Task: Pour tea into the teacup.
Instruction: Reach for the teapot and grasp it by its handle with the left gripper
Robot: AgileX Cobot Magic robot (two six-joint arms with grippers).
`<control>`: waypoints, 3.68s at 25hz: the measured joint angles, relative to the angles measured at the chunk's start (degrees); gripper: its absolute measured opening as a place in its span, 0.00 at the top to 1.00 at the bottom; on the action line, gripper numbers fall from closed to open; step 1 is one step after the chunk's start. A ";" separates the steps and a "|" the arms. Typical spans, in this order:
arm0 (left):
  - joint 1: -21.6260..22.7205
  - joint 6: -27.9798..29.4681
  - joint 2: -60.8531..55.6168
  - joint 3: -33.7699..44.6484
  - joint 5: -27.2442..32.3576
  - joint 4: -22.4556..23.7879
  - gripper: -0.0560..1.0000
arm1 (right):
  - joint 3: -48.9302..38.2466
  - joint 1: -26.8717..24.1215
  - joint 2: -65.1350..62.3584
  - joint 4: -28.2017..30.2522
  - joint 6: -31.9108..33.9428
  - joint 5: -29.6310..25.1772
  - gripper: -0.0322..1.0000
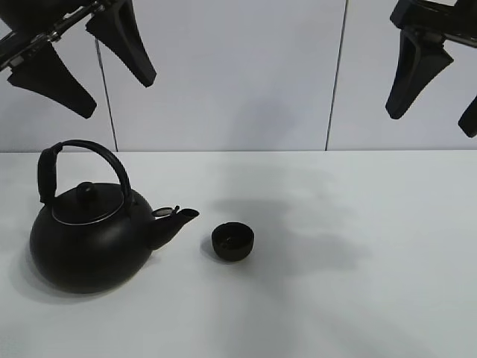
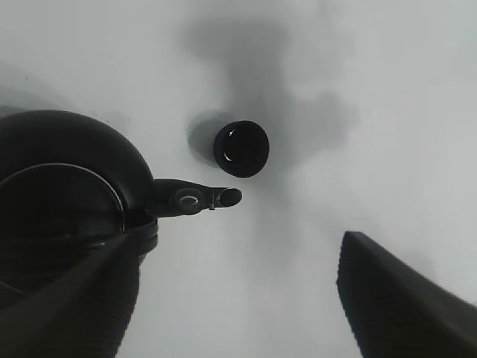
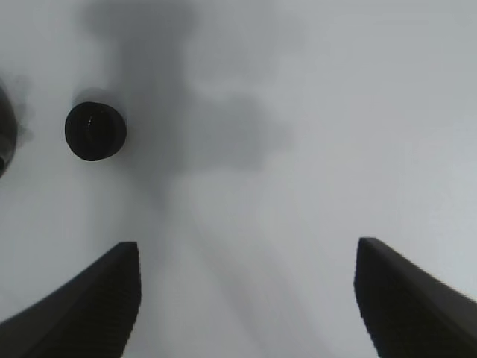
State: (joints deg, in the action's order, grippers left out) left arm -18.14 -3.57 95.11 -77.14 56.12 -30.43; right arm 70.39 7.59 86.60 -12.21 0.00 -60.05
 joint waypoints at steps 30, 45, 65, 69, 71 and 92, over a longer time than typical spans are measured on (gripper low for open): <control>0.00 -0.41 0.00 0.00 -7.30 0.00 0.44 | -0.05 0.00 0.00 0.46 0.00 1.33 0.44; -0.16 -25.04 -19.85 20.07 -37.89 -0.89 0.44 | -0.05 0.00 0.00 0.68 0.00 3.01 0.44; -7.41 -24.01 -30.54 44.91 -66.75 -1.19 0.48 | -0.05 0.00 0.00 0.84 -0.71 4.32 0.44; -10.98 -14.13 -30.54 51.12 -79.13 5.50 0.48 | -0.05 0.00 0.00 0.84 -1.13 4.32 0.44; -11.35 -7.32 -30.54 54.56 -86.70 11.63 0.48 | -0.05 0.00 0.00 0.84 -1.17 4.34 0.44; 1.56 6.91 -15.74 65.04 -107.86 39.23 0.50 | -0.05 0.00 0.00 0.84 -1.32 4.32 0.44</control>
State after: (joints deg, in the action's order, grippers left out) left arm -16.58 3.34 79.36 -12.10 -51.74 8.80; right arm 70.34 7.59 86.60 -11.37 -1.32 -55.72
